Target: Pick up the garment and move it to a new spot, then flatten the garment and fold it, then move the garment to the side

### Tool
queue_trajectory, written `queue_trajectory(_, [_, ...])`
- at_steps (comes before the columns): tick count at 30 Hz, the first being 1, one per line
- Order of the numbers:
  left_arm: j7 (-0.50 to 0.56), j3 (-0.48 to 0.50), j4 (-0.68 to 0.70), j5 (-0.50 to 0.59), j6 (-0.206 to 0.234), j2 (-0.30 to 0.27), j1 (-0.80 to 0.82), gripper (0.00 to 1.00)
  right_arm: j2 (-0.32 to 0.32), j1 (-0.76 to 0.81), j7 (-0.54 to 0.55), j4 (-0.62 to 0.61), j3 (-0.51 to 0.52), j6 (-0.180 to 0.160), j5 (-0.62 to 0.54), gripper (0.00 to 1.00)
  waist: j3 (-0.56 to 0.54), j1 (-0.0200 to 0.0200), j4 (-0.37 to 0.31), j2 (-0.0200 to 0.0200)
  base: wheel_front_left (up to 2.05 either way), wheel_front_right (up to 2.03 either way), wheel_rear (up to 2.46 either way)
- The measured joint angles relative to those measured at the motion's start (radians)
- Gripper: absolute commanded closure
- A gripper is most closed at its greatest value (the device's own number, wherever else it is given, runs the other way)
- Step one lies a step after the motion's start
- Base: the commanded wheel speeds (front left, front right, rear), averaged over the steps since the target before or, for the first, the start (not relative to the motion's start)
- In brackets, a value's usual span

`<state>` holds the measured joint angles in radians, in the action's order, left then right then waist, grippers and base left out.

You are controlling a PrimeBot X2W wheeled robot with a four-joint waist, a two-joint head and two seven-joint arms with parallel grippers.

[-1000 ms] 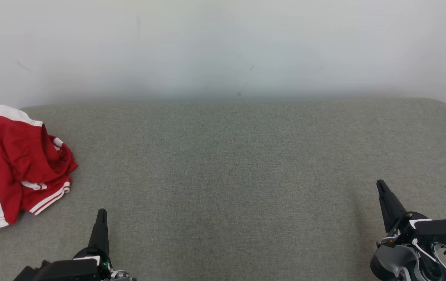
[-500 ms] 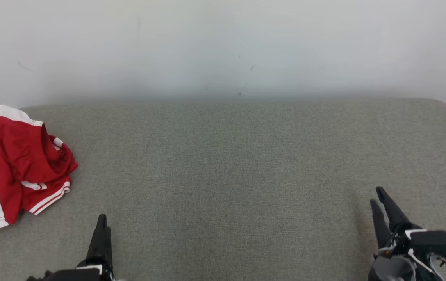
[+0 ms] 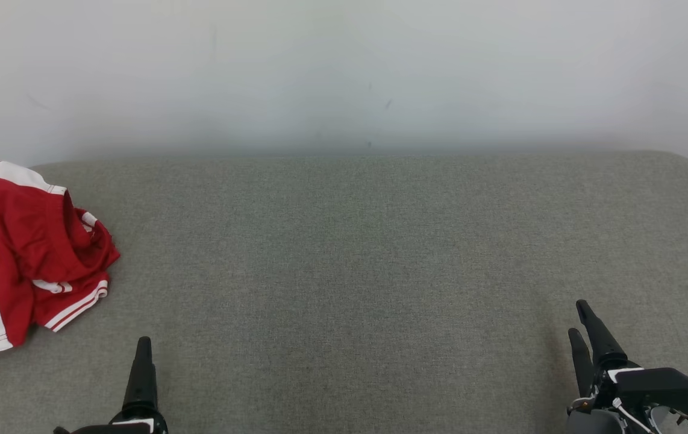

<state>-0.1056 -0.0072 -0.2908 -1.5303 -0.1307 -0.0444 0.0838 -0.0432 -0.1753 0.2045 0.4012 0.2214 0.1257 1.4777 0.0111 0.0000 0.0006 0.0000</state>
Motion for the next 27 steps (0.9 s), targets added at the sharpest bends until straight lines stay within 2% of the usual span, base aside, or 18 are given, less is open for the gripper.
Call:
queue_trajectory(10, [-0.018,0.038,0.019,0.187,0.012,0.0,-0.005,0.0,0.0,0.02,-0.058,-0.033,-0.038,0.0,-0.158,0.0,0.001,0.0001,-0.001,0.0,0.0,0.0,0.0])
queue_trajectory(21, [-0.043,0.015,0.08,0.447,0.086,-0.001,-0.03,0.0,-0.001,0.055,-0.128,-0.064,-0.083,0.0,-0.391,0.0,0.002,0.0,0.0,0.0,0.0,0.0,0.0])
queue_trajectory(27, [-0.052,0.003,0.089,0.567,0.105,-0.001,-0.043,0.0,-0.001,0.063,-0.16,-0.071,-0.11,0.0,-0.525,0.0,0.0,0.0,0.001,0.0,0.0,0.0,0.0])
